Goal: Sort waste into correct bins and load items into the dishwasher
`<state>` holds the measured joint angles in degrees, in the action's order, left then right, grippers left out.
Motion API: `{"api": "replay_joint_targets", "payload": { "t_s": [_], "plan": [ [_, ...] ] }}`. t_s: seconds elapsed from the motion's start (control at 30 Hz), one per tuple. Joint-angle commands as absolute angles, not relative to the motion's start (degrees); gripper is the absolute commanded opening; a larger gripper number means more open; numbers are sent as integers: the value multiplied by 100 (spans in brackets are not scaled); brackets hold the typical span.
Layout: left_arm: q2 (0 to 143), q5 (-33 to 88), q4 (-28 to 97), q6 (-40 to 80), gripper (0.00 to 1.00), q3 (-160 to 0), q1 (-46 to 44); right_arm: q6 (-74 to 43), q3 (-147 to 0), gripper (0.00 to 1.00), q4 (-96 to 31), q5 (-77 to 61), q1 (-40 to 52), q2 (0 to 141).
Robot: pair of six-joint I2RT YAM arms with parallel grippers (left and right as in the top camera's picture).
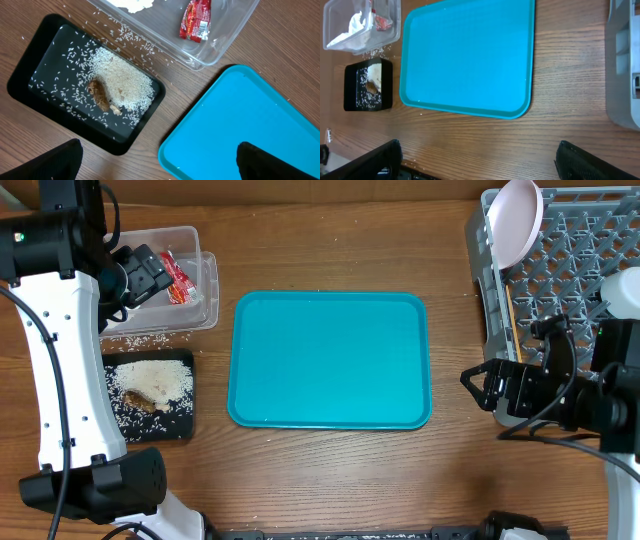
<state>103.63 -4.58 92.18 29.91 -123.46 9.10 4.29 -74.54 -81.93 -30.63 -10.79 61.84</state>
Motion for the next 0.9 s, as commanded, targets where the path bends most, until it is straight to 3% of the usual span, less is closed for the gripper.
{"api": "replay_joint_targets", "payload": {
  "t_s": [0.0, 0.2, 0.53, 0.87],
  "plan": [
    [10412, -508, 9227, 3044, 100, -12390, 897, 475, -7380, 100, -8138, -3055, -1083, 6243],
    [10412, -508, 9227, 3044, 100, -12390, 897, 489, -6626, 100, -7330, -3168, -919, 6213],
    [10412, -508, 9227, 3044, 100, -12390, 897, 484, -3607, 100, -2709, -3872, -268, 4504],
    [10412, -508, 9229, 3044, 100, -12390, 897, 421, -1087, 100, 731, -3846, -117, 2908]
  ]
}}
